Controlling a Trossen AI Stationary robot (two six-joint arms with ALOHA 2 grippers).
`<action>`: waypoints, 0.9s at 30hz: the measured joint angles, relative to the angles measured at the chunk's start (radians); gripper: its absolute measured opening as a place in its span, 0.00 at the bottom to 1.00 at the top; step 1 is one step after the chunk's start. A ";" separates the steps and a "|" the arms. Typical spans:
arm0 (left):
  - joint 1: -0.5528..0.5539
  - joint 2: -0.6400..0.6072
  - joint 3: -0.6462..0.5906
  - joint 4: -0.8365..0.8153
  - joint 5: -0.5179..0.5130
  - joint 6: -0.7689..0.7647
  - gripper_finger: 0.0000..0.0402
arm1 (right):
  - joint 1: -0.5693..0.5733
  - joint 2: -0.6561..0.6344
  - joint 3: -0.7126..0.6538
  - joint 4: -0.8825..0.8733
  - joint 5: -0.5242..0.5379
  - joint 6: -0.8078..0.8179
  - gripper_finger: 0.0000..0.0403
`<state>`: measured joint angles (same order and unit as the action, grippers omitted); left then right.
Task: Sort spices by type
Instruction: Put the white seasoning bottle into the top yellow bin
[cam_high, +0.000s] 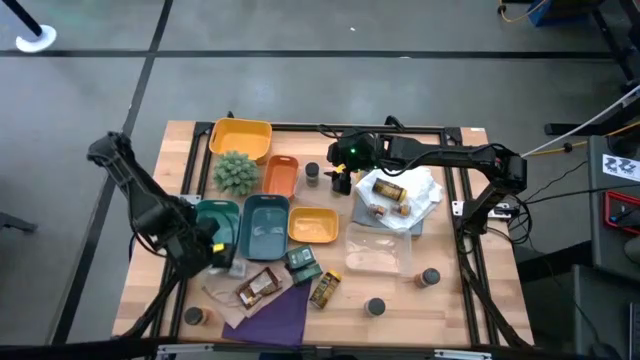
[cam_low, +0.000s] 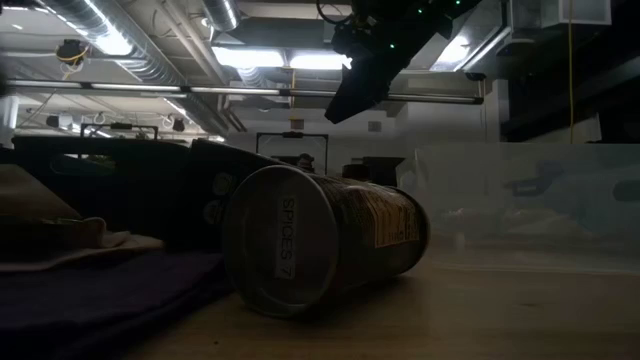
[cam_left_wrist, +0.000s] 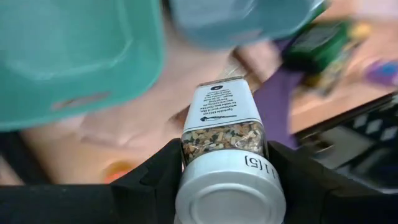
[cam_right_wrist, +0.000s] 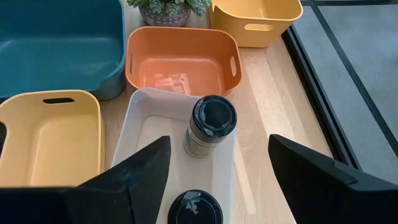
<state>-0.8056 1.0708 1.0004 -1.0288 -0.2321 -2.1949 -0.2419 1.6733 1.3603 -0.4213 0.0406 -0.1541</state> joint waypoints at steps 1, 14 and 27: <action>0.010 -0.012 0.000 0.000 -0.031 0.011 0.47 | 0.000 0.000 0.000 0.000 0.000 0.000 0.67; 0.335 -0.168 0.000 -0.007 -0.184 0.405 0.47 | 0.000 0.000 0.000 0.000 0.000 0.000 0.67; 0.842 -0.226 0.000 0.110 -0.067 0.929 0.47 | 0.000 0.000 0.000 0.000 0.000 0.000 0.67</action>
<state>0.0369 0.8447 1.0004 -0.9192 -0.2994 -1.2663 -0.2417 1.6733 1.3605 -0.4209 0.0406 -0.1543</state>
